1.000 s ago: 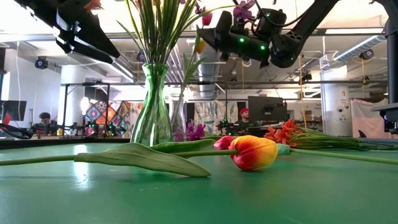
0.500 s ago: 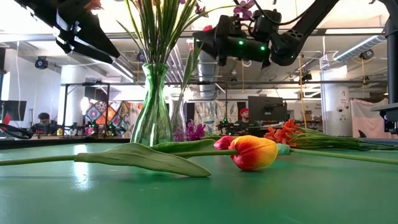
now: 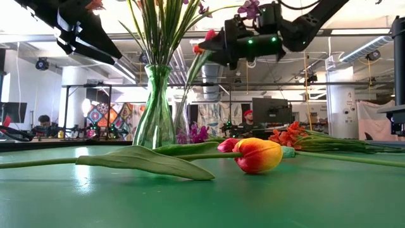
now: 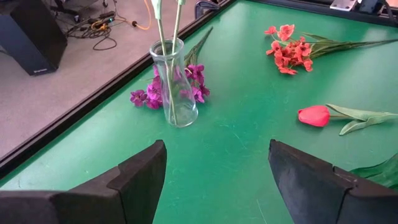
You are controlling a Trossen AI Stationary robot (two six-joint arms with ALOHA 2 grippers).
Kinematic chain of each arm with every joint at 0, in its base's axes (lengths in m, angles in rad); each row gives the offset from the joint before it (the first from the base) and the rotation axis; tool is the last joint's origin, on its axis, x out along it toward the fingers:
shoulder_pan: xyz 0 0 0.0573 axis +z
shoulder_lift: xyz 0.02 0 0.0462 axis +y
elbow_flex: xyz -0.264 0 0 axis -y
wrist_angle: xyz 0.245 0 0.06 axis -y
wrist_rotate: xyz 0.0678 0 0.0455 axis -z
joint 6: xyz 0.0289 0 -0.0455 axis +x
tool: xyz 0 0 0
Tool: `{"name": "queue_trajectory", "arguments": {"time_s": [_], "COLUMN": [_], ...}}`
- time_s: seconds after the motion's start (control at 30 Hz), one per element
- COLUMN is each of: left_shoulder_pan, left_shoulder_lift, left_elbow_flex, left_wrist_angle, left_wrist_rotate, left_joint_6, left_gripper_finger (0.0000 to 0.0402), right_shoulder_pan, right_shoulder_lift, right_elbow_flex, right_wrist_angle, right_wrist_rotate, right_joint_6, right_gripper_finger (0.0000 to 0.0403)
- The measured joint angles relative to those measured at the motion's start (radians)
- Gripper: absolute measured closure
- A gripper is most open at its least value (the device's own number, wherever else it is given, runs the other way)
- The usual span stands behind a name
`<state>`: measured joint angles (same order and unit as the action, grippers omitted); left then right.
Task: Sort flowers into vase by color
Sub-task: Put the top red tulip into the transparent vase, then put the orange flowers into the green vase
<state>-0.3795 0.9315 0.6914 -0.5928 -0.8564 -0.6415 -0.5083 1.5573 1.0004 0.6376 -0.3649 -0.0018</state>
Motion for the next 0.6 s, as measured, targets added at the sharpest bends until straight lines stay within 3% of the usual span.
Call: {"name": "queue_trajectory", "arguments": {"time_s": [0.27, 0.6], "left_shoulder_pan": [0.000, 0.000], "left_shoulder_lift": [0.000, 0.000], "left_elbow_flex": [0.000, 0.000], "left_wrist_angle": [0.002, 0.014], "left_wrist_rotate": [0.000, 0.002], "left_joint_6": [0.000, 0.000], "left_gripper_finger": [0.0134, 0.0134], "right_shoulder_pan": [-0.001, 0.000], "right_shoulder_lift": [-0.107, -0.264], "right_elbow_flex": [0.000, 0.000], "right_wrist_angle": [-0.186, -0.438], "right_wrist_rotate": [0.134, 0.149], "right_joint_6": [-0.039, 0.008], "right_gripper_finger": [0.0053, 0.0053]}}
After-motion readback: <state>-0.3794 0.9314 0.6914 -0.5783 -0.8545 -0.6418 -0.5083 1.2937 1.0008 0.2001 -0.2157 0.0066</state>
